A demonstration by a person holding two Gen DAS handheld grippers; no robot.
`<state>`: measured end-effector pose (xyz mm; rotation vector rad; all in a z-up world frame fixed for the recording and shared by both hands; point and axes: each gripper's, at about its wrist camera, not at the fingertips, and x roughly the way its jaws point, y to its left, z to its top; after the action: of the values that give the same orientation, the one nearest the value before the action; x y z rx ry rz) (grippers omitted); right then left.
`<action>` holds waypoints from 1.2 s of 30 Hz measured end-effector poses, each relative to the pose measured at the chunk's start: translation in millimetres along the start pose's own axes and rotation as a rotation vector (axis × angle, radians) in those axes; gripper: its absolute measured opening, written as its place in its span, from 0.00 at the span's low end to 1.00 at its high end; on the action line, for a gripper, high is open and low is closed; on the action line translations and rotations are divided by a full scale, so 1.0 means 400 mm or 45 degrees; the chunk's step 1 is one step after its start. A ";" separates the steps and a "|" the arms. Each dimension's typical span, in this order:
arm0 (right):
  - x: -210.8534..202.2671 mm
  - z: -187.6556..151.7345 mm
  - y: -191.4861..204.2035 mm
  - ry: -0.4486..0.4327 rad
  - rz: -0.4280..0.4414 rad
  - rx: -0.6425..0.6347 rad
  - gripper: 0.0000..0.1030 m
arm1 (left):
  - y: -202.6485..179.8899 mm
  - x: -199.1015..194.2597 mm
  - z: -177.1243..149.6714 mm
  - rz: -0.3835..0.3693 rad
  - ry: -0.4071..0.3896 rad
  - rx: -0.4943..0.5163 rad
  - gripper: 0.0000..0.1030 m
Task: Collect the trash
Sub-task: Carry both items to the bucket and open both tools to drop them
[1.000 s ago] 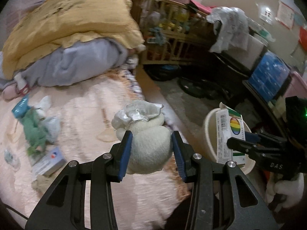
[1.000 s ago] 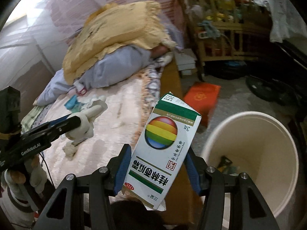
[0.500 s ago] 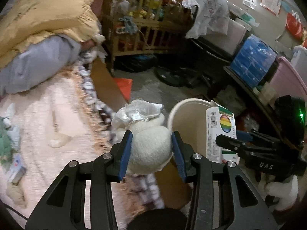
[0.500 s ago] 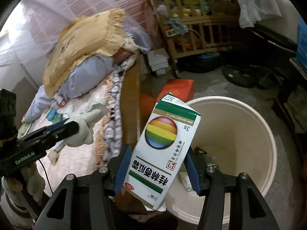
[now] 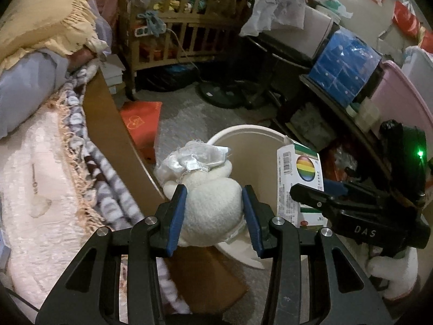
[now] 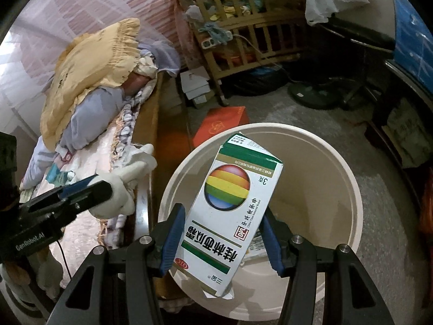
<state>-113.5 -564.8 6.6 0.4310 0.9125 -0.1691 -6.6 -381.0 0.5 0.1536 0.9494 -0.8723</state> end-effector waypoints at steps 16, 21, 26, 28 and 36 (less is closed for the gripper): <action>0.005 0.012 -0.054 -0.008 -0.063 0.046 0.51 | -0.029 0.064 0.006 -0.063 0.032 0.007 0.42; 0.003 0.011 -0.066 -0.003 -0.052 0.089 0.51 | -0.030 0.061 0.007 -0.112 0.037 -0.002 0.45; 0.007 0.007 -0.053 0.017 -0.046 0.075 0.52 | -0.025 0.039 0.005 -0.090 0.022 0.013 0.46; 0.006 0.006 -0.041 0.020 -0.038 0.062 0.52 | -0.015 0.023 0.003 -0.073 0.010 0.015 0.46; 0.019 0.012 0.045 0.037 -0.006 -0.016 0.58 | 0.049 -0.038 -0.015 0.030 -0.047 -0.002 0.46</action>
<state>-99.7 -550.1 8.3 0.4204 0.9426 -0.1614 -0.6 -356.3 3.8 0.1469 0.9121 -0.8502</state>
